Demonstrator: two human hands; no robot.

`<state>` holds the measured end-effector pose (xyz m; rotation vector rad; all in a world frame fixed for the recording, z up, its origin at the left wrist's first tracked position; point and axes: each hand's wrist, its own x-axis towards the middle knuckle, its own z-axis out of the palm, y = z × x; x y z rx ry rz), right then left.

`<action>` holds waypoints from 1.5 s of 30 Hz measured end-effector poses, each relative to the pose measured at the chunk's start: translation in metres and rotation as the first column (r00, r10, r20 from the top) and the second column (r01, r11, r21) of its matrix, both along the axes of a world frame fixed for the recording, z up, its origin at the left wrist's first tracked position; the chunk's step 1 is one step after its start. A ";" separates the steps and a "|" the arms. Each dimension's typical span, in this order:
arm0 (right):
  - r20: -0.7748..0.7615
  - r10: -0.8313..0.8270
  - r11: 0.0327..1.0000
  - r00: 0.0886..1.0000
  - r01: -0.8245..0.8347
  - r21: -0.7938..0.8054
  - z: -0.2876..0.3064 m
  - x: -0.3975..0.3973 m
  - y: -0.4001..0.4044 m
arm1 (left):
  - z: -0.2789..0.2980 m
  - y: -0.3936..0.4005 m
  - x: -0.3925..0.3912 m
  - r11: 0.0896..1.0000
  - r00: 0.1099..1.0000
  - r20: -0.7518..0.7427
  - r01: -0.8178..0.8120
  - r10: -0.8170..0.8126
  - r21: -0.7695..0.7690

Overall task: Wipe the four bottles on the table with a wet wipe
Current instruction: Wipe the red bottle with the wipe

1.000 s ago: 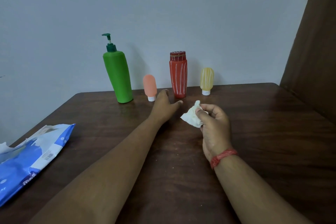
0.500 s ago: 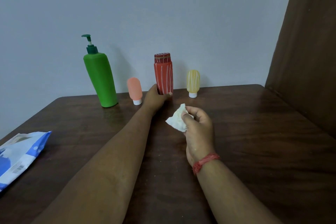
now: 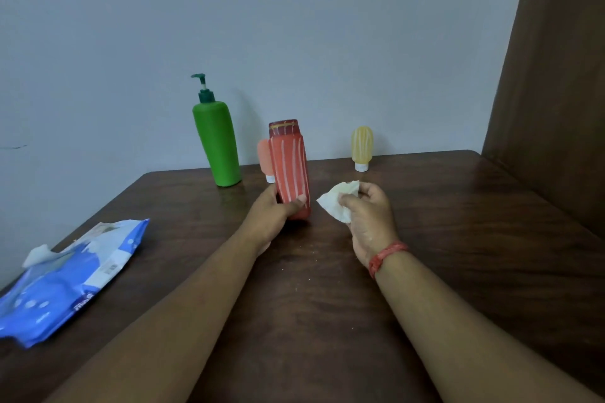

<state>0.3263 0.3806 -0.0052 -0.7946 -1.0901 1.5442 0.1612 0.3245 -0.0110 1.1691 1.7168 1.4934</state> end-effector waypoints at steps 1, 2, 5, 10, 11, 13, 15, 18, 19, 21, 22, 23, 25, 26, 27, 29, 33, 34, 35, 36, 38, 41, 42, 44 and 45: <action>0.014 0.011 1.000 1.000 -0.011 0.004 0.001 0.001 -0.002 | -0.001 -0.013 0.002 1.000 1.000 0.013 0.009 -0.009 -0.003; 0.024 0.021 1.000 1.000 -0.021 0.001 0.003 0.001 -0.003 | -0.001 -0.026 0.003 1.000 1.000 0.018 0.017 -0.017 -0.014; 0.006 0.074 0.997 0.997 -0.074 0.001 0.010 0.004 -0.007 | -0.002 -0.058 0.009 0.998 0.999 0.002 0.049 -0.049 -0.044; 0.180 -0.041 0.955 0.983 -0.014 0.297 0.013 0.006 -0.015 | -0.002 -0.079 0.022 0.995 0.995 -0.063 0.079 -0.084 -0.064; 0.190 -0.111 0.937 0.975 0.039 0.346 0.015 0.007 -0.016 | -0.002 -0.079 0.023 0.994 0.992 -0.089 0.082 -0.088 -0.070; 0.185 -0.263 0.881 0.947 0.157 0.447 0.022 0.010 -0.016 | -0.003 -0.077 0.023 0.992 0.985 -0.140 0.091 -0.103 -0.087; 0.143 -0.388 0.794 0.910 0.252 0.553 0.027 0.013 -0.016 | -0.002 -0.076 0.024 0.989 0.975 -0.181 0.114 -0.130 -0.097; 0.140 -0.501 0.641 0.854 0.257 0.723 0.031 0.011 -0.023 | -0.003 -0.075 0.024 0.983 0.962 -0.218 0.145 -0.166 -0.112; 0.174 -0.507 0.605 0.844 0.205 0.769 0.029 0.009 -0.027 | -0.004 -0.074 0.023 0.983 0.959 -0.224 0.152 -0.172 -0.105; 0.296 -0.504 0.541 0.811 0.029 0.840 0.023 0.004 -0.031 | -0.007 -0.074 0.021 0.986 0.964 -0.207 0.151 -0.164 -0.076; 0.356 -0.508 0.501 0.784 -0.067 0.863 0.018 0.002 -0.032 | -0.007 -0.074 0.020 0.989 0.971 -0.191 0.138 -0.147 -0.058; 0.391 -0.517 0.461 0.761 -0.138 0.877 0.015 0.000 -0.034 | -0.007 -0.075 0.020 0.991 0.976 -0.174 0.127 -0.134 -0.048; 0.412 -0.529 0.407 0.742 -0.205 0.890 0.012 -0.002 -0.038 | -0.007 -0.075 0.017 0.992 0.983 -0.133 0.124 -0.128 -0.035; 0.399 -0.549 0.364 0.734 -0.219 0.905 0.011 -0.002 -0.039 | -0.007 -0.076 0.016 0.991 0.985 -0.108 0.129 -0.131 -0.026; 0.384 -0.575 0.314 0.723 -0.238 0.919 0.012 -0.002 -0.040 | -0.007 -0.076 0.015 0.990 0.987 -0.085 0.138 -0.139 -0.017; 0.335 -0.617 0.227 0.712 -0.247 0.942 0.014 0.001 -0.038 | -0.006 -0.078 0.015 0.987 0.985 -0.054 0.162 -0.162 -0.019; 0.247 -0.636 0.297 0.731 -0.064 0.953 0.022 0.013 -0.024 | -0.005 -0.078 0.018 0.969 0.965 -0.094 0.237 -0.243 -0.075; 0.269 -0.619 0.329 0.738 -0.067 0.942 0.021 0.014 -0.026 | -0.005 -0.078 0.018 0.968 0.965 -0.086 0.240 -0.246 -0.070; 0.296 -0.593 0.336 0.749 -0.104 0.936 0.019 0.014 -0.030 | -0.005 -0.078 0.017 0.971 0.970 -0.061 0.233 -0.236 -0.049; 0.331 -0.563 0.326 0.757 -0.165 0.931 0.017 0.012 -0.035 | -0.004 -0.079 0.016 0.975 0.975 -0.029 0.219 -0.220 -0.027; 0.369 -0.530 0.285 0.764 -0.249 0.926 0.013 0.008 -0.042 | -0.003 -0.080 0.013 0.979 0.979 0.018 0.203 -0.203 0.000; 0.281 -0.558 0.330 0.781 -0.102 0.939 0.020 0.010 -0.034 | -0.003 -0.080 0.013 0.967 0.968 -0.018 0.250 -0.251 -0.052; 0.261 -0.568 0.376 0.780 -0.035 0.926 0.023 0.013 -0.032 | -0.003 -0.081 0.015 0.958 0.960 -0.039 0.274 -0.278 -0.081; 0.271 -0.553 0.424 0.788 -0.014 0.906 0.024 0.019 -0.032 | -0.003 -0.080 0.016 0.949 0.952 -0.039 0.297 -0.302 -0.103; 0.295 -0.529 0.412 0.796 -0.063 0.909 0.023 0.019 -0.034 | -0.003 -0.080 0.016 0.953 0.956 -0.017 0.291 -0.294 -0.086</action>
